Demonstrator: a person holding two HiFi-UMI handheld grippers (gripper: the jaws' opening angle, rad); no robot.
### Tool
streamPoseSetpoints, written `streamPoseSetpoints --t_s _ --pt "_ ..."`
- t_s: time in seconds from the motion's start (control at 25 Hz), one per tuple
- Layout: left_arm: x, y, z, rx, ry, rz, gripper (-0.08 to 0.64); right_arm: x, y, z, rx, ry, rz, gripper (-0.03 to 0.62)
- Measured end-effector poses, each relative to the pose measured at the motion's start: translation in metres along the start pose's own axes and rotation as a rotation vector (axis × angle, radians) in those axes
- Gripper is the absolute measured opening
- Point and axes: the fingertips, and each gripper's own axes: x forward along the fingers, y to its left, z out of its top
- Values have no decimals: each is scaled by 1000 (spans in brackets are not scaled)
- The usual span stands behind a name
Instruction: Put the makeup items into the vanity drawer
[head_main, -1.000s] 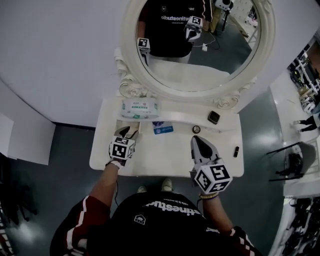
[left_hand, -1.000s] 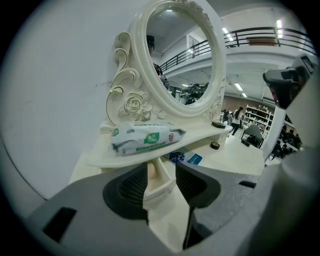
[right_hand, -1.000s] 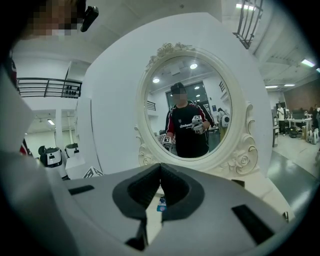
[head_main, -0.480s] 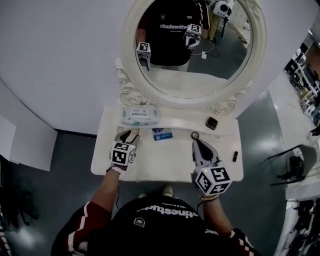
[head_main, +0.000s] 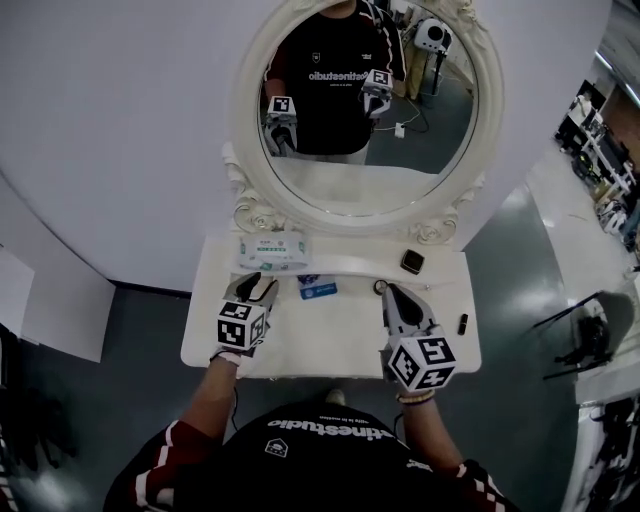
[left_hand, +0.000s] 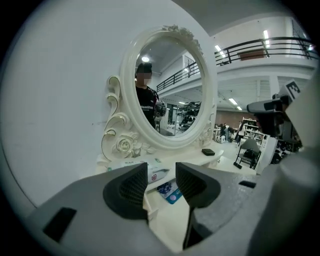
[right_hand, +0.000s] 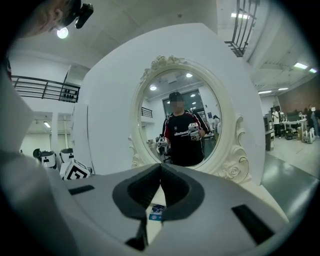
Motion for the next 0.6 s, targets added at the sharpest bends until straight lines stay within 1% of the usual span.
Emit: streamPoseSetpoints --t_s 0.08,0.24,0.36,0.6 --pt "-6 -9 12 12 -29 -14 166 -1 -2 3 2 -8 -3 -8" --pt "-20 -28 42 80 -88 -29 166 -4 -7 10 0 -25 -12 -8" --pt "-30 -40 64 106 -134 -37 166 -7 -11 15 -2 -35 -19 -8" --pt "-53 -61 101 180 -226 -23 166 -11 -15 20 -8 -45 -28 -8"
